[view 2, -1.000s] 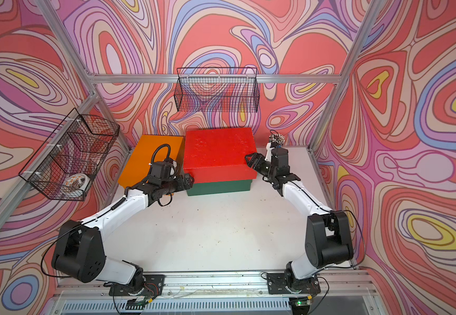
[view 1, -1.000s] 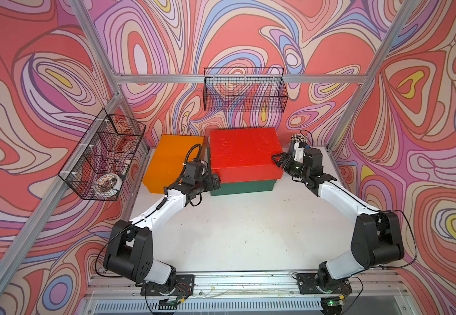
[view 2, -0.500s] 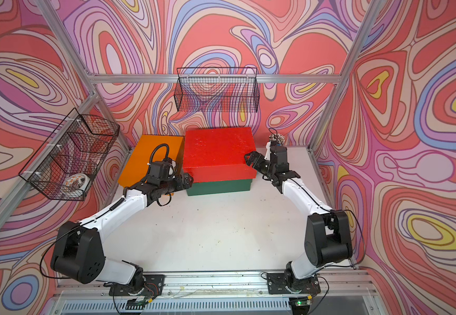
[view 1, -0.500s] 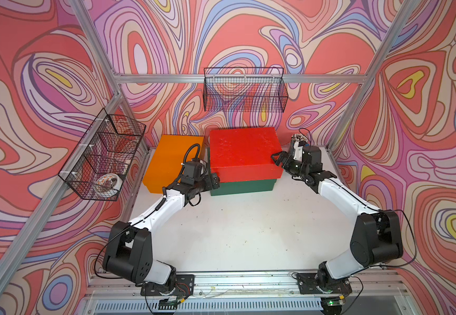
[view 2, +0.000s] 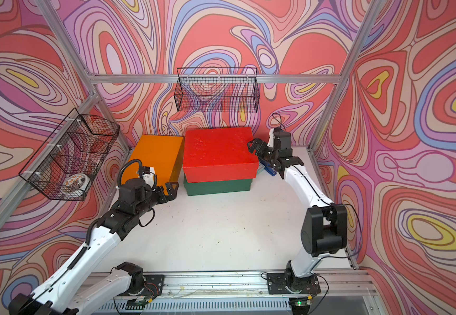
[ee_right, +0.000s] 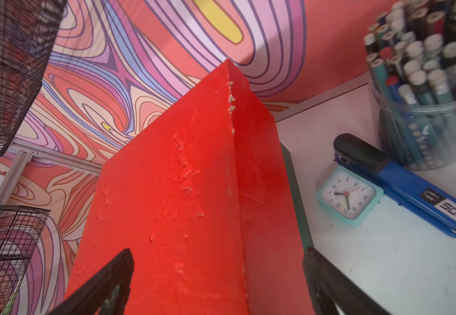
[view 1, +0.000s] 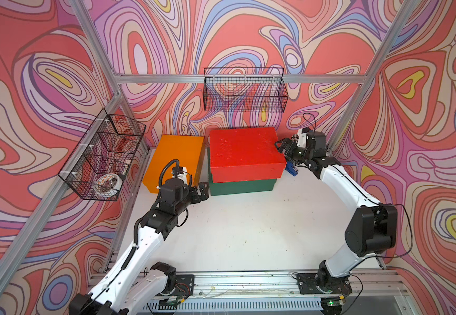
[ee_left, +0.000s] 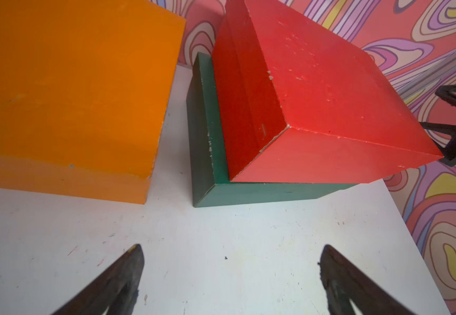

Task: Stack the shoeboxes
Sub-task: Move the shoebox to the shoebox.

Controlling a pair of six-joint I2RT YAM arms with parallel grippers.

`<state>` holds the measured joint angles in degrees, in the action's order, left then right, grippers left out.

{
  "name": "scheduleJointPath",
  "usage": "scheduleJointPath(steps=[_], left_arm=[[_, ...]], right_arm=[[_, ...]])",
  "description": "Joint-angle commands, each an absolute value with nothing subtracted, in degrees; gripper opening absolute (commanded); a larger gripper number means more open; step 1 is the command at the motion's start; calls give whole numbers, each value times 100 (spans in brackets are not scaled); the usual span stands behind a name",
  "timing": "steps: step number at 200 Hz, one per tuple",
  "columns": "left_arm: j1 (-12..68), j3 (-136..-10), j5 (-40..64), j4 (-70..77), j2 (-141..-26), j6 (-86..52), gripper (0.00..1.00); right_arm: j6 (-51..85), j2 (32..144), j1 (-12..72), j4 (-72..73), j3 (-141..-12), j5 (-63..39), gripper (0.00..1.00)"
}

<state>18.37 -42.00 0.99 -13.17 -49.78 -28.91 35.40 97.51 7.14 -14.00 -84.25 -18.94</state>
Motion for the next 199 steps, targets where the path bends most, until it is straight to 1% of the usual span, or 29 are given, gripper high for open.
scheduleJointPath(steps=[1, 23, 50, 115, 145, 159, 183, 199], left_arm=[[1815, -3738, -553, -1442, -4336, -2782, 100], [1811, -3576, -649, -1473, -3941, -2728, 100], [1811, -3593, -693, -1476, -3927, -2742, 100], [1812, -3832, -658, -1656, -4547, -2760, 100], [1812, -3880, -606, -1558, -4721, -2817, 100], [1813, -3964, -584, -1276, -4821, -2858, 100], [1811, -4386, -602, -1090, -5127, -3005, 100], [1811, -4846, -402, -955, -5484, -3091, 100]], right_arm=[[3405, 10241, 710, -1789, -8934, -2040, 97], [3291, 10694, 709, -2088, -9412, -1986, 96], [3129, 11113, 705, -2386, -9878, -1959, 95], [2862, 11518, 712, -2644, -10299, -2101, 91], [2786, 11518, 713, -2607, -10240, -2234, 90], [2777, 11522, 713, -2563, -10189, -2291, 89], [2777, 11536, 721, -2475, -10156, -2386, 89], [2777, 11573, 721, -2478, -10183, -2433, 88]])
